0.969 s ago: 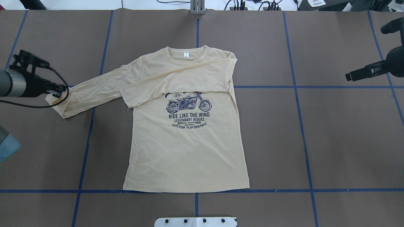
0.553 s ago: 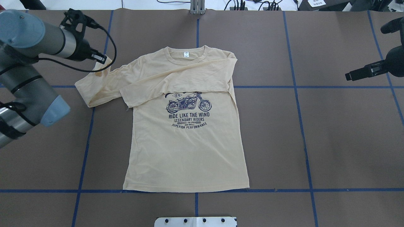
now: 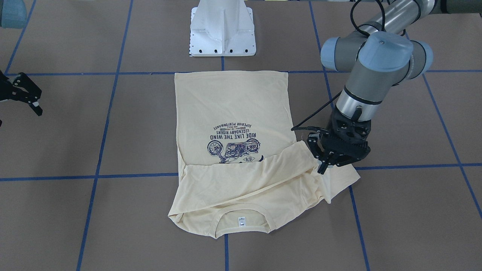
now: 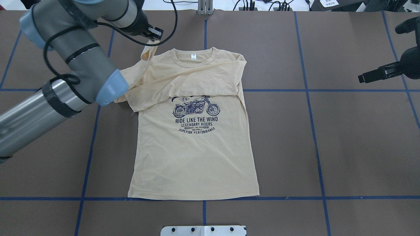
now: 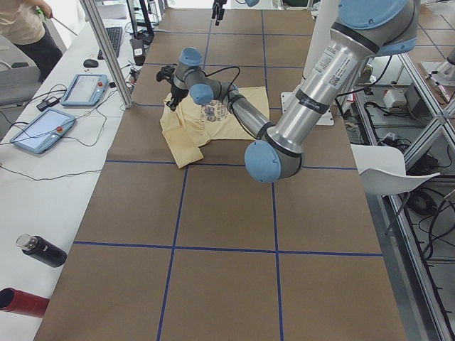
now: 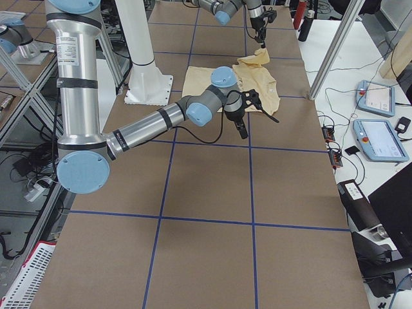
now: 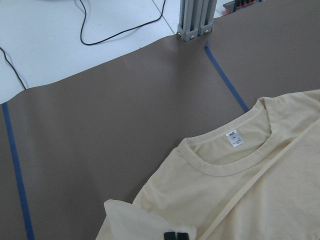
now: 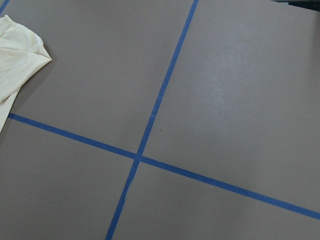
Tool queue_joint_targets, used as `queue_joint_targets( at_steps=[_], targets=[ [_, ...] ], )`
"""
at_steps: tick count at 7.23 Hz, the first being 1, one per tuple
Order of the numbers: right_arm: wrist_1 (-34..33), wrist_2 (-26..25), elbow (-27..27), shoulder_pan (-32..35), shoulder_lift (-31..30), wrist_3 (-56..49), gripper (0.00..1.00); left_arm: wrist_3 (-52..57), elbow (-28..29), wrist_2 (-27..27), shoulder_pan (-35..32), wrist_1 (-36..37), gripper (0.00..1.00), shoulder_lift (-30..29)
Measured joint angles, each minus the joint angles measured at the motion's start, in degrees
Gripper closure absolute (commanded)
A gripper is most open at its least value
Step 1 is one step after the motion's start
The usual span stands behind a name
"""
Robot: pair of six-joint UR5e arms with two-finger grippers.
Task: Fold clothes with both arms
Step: 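Grasp the other sleeve cuff with the left gripper and fold it across the body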
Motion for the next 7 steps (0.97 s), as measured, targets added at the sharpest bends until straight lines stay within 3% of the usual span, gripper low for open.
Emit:
queue_joint_targets(
  at_steps=[2,4,5,6,7],
  targets=[
    [0.0,0.0,0.0,0.0,0.11,0.08,0.0,-7.02,12.33,3.85,4.45,0.68,1.0,-10.99],
    [0.0,0.0,0.0,0.0,0.17,0.09,0.0,-13.69,19.32,8.45,10.78,0.14,1.0,-17.41],
    [0.0,0.02,0.0,0.0,0.21,0.09,0.0,-16.47,23.18,10.54,13.68,-1.41,0.78,-20.25],
    [0.0,0.04,-0.01,0.0,0.22,0.09,0.0,-18.78,27.75,11.81,15.43,-3.79,0.01,-22.98],
    [0.0,0.02,0.0,0.0,0.23,0.09,0.0,-21.05,30.13,12.29,16.12,-6.05,0.0,-24.02]
  ],
)
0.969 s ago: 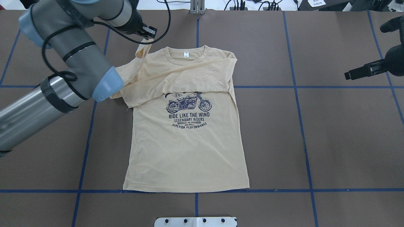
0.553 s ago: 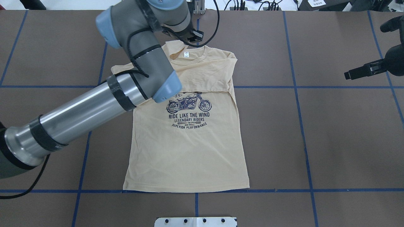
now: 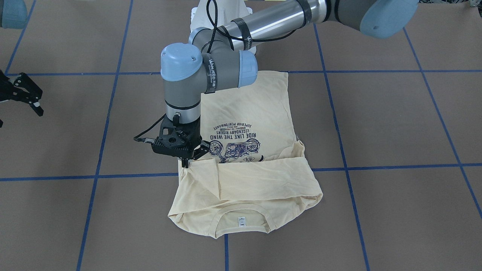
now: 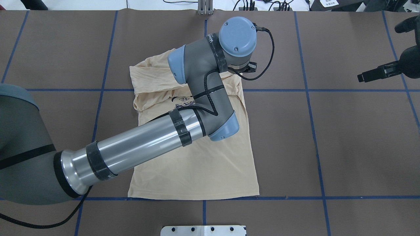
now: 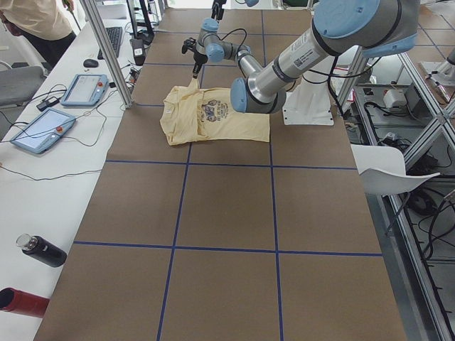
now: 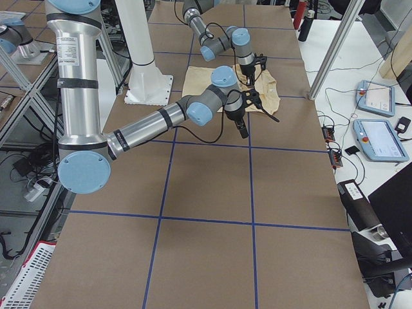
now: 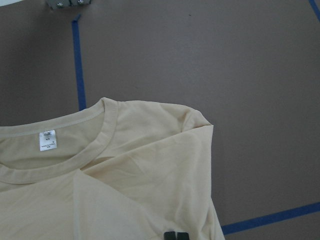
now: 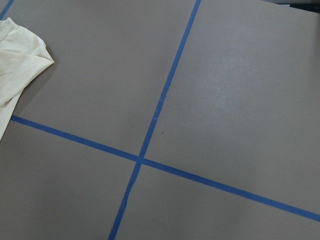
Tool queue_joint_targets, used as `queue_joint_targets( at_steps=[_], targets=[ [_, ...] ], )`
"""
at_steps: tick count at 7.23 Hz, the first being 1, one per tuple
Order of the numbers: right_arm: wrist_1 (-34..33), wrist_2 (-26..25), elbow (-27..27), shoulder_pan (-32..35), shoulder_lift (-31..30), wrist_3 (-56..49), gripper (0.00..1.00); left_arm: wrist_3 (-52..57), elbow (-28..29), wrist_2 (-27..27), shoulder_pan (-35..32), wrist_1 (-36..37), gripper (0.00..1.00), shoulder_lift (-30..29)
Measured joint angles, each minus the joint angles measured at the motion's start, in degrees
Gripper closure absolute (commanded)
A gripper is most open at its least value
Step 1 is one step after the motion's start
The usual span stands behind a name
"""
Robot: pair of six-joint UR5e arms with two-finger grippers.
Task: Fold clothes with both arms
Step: 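Grasp the other sleeve cuff with the left gripper and fold it across the body, then release the sleeve and move both grippers to the hem corners nearest the robot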
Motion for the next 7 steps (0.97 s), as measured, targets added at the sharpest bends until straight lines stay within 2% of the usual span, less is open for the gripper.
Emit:
queue_joint_targets(
  at_steps=[2,3,4,5,6,7],
  targets=[
    [0.0,0.02,0.0,-0.03,0.12,0.08,0.0,-5.51,1.24,0.27,0.17,-6.08,0.0,0.19],
    [-0.02,0.02,0.0,-0.09,0.71,1.12,0.0,-4.31,0.26,0.13,-0.15,-6.3,0.0,0.63],
    [-0.09,-0.15,0.03,-0.83,2.36,4.63,0.0,-0.05,-3.66,-0.68,-0.8,-4.22,0.0,3.19],
    [-0.24,-1.73,0.2,-3.6,5.01,10.56,0.0,5.03,-12.16,-2.03,-1.52,-2.26,0.0,9.79],
    [-0.45,-5.62,0.46,-8.37,8.08,17.57,0.0,9.86,-23.63,-2.86,-2.05,-1.38,0.0,19.46],
    [-1.46,-11.61,1.02,-15.06,11.45,25.28,0.0,14.0,-35.49,-3.1,-2.41,-1.02,0.0,30.3]
  ],
)
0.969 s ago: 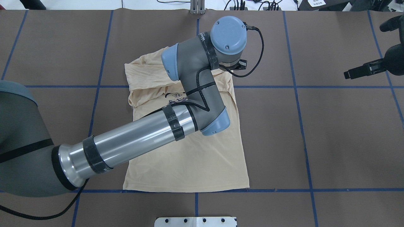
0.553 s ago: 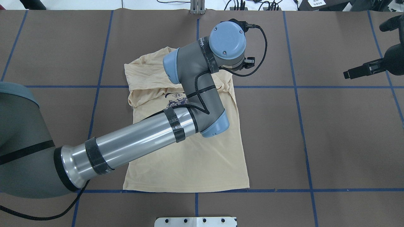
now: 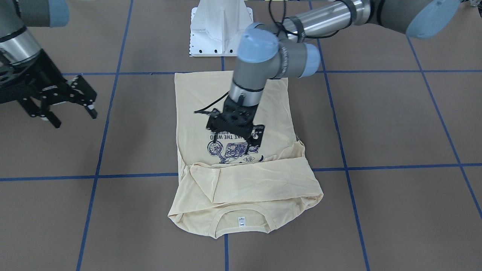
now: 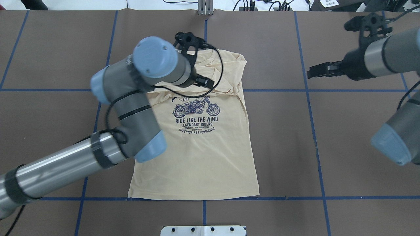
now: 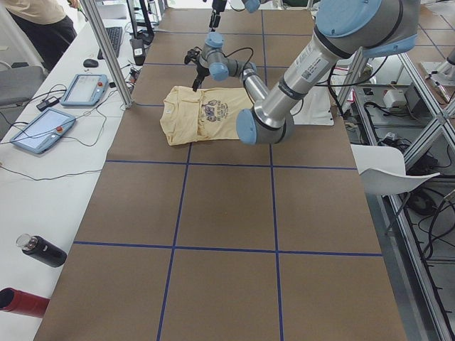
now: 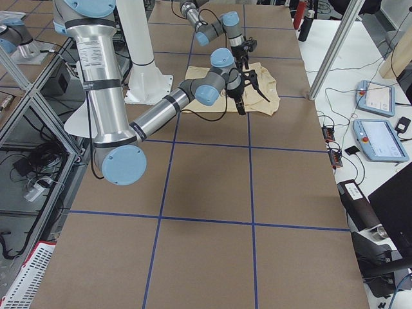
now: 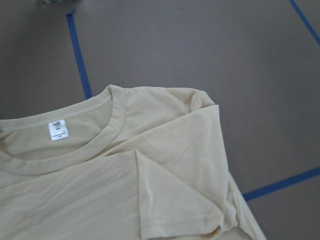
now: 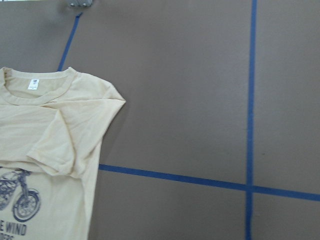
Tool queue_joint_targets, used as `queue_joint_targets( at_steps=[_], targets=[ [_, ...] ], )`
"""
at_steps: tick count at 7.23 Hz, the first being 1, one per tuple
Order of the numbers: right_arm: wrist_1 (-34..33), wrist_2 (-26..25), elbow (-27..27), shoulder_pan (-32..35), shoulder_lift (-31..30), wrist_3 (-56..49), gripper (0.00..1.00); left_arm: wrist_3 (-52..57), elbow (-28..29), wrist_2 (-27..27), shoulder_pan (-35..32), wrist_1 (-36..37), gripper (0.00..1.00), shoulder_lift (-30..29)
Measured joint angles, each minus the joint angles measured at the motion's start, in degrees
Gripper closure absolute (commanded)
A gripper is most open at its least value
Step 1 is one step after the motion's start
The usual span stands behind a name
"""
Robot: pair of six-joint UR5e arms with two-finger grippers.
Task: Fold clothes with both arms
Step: 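Release the sleeve and move both grippers to the hem corners nearest the robot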
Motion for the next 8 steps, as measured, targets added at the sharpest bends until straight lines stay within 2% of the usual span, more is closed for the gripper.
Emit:
queue_joint_targets(
  at_steps=[2,3,4,5,6,8],
  targets=[
    [-8.79,-13.41,4.17,-14.67,5.11,12.08,0.0,-1.84,-16.25,0.17,-0.05,-2.08,0.0,18.22],
    [-12.8,-21.79,6.1,-23.16,6.23,17.91,0.0,-6.73,-20.67,0.33,0.83,-5.44,0.0,25.72],
    [-14.55,-29.19,6.95,-30.58,6.34,22.63,0.0,-11.19,-22.49,1.29,2.97,-9.75,0.0,31.45],
    [-15.28,-34.5,7.26,-36.19,5.76,25.96,0.0,-15.98,-23.15,3.92,6.96,-13.75,0.0,35.93],
    [-15.53,-37.59,7.36,-39.54,4.59,27.89,0.0,-20.89,-23.38,7.28,11.8,-15.78,0.0,38.6],
    [-15.59,-40.22,7.39,-42.14,2.71,29.22,0.0,-28.14,-23.48,11.79,19.5,-13.88,0.0,39.61]
  ],
)
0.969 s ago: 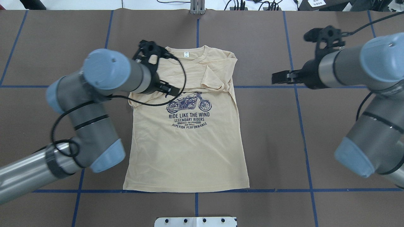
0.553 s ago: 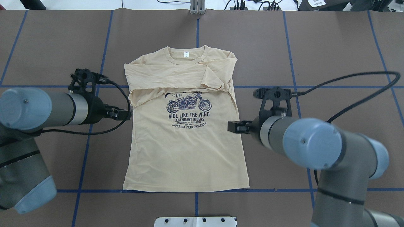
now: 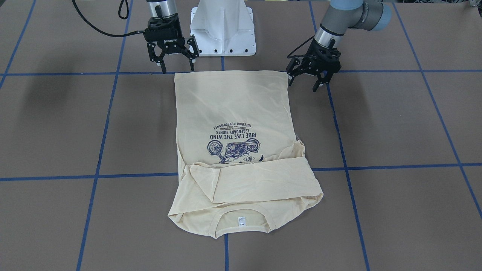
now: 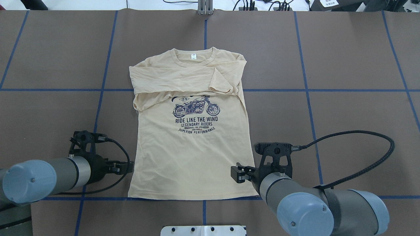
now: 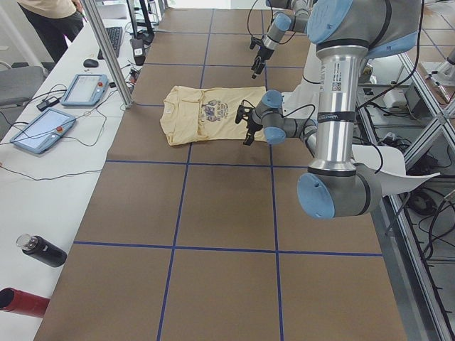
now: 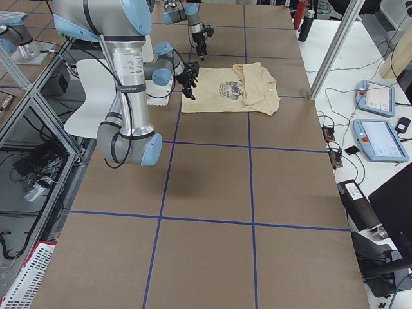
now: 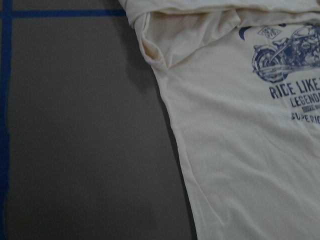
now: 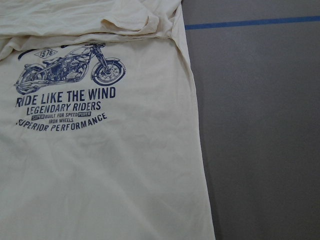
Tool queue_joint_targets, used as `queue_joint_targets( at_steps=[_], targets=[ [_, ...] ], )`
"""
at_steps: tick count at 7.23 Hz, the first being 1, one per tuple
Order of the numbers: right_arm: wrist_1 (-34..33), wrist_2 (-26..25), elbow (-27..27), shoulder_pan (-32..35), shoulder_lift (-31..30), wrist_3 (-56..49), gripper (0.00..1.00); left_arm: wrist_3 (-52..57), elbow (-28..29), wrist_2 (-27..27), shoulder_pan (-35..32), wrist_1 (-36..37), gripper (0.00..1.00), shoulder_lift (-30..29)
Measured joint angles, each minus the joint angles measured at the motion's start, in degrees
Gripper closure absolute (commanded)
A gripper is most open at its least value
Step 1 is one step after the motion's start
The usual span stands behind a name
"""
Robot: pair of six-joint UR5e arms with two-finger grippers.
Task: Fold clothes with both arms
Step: 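Release the sleeve and move both grippers to the hem corners nearest the robot, then lower both grippers and grasp the two hem corners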
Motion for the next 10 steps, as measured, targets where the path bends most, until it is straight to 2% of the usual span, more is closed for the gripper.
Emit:
queue_joint_targets(
  at_steps=[1,2,3,6,10],
  targets=[
    [0.02,-0.27,-0.02,-0.25,-0.28,0.12,0.0,-2.76,-0.03,0.57,2.18,3.66,0.08,-1.4],
    [0.05,-0.36,-0.05,-0.33,-0.36,0.15,0.0,-4.63,-0.02,0.76,3.84,7.46,0.3,-3.55],
    [0.07,-0.41,-0.06,-0.34,-0.36,0.17,0.0,-6.04,0.04,0.82,5.49,10.18,0.41,-5.5],
    [0.14,-0.41,-0.1,-0.37,-0.25,0.17,0.0,-7.11,0.13,0.75,7.77,12.24,0.42,-7.29],
    [0.2,-0.4,-0.22,-0.5,0.02,0.14,0.0,-6.51,-0.31,0.55,7.51,12.53,0.42,-6.62]
  ],
)
